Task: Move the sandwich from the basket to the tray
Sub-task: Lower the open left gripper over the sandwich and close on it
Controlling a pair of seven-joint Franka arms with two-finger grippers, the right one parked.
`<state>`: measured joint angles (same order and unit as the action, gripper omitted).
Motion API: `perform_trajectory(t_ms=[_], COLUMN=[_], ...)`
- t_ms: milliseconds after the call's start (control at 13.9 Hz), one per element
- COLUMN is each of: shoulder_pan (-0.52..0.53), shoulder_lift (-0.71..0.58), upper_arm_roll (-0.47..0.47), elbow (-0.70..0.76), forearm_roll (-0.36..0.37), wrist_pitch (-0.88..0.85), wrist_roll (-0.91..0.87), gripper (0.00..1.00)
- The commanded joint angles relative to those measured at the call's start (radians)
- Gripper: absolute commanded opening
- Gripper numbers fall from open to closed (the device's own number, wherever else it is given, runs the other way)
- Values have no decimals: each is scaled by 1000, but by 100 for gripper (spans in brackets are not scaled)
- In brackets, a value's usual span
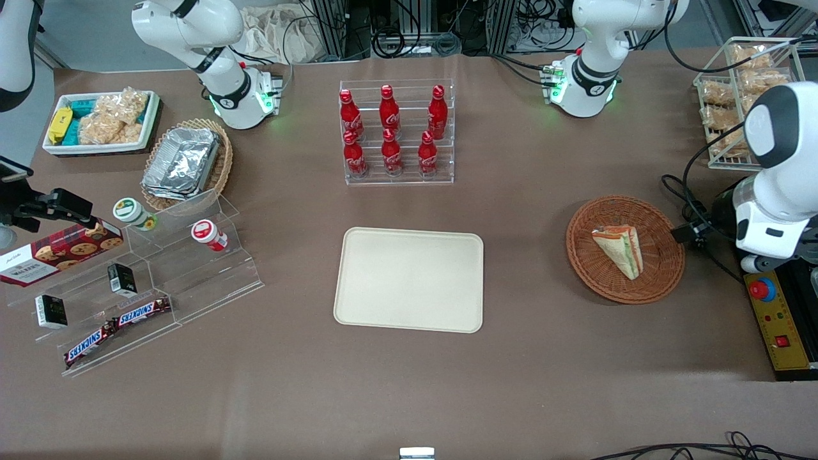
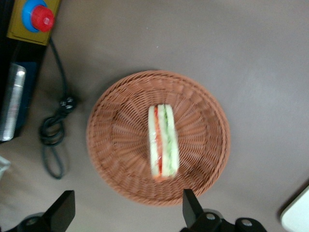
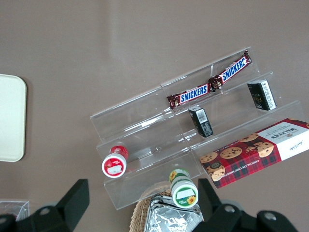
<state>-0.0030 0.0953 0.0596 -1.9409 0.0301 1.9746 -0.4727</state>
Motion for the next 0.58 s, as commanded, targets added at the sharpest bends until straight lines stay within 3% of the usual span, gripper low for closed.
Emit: perform_trajectory(t_ms=[0, 144, 505], shoulder_pan=[-3, -9, -17], shoulder_lift=[-48, -43, 20], upper_arm_roll=[-1, -3, -7], elbow=[-185, -274, -317], forearm_roll=[-24, -25, -25], wrist_pitch=[211, 337, 385], wrist_roll=[-114, -210, -239], gripper=[100, 100, 100])
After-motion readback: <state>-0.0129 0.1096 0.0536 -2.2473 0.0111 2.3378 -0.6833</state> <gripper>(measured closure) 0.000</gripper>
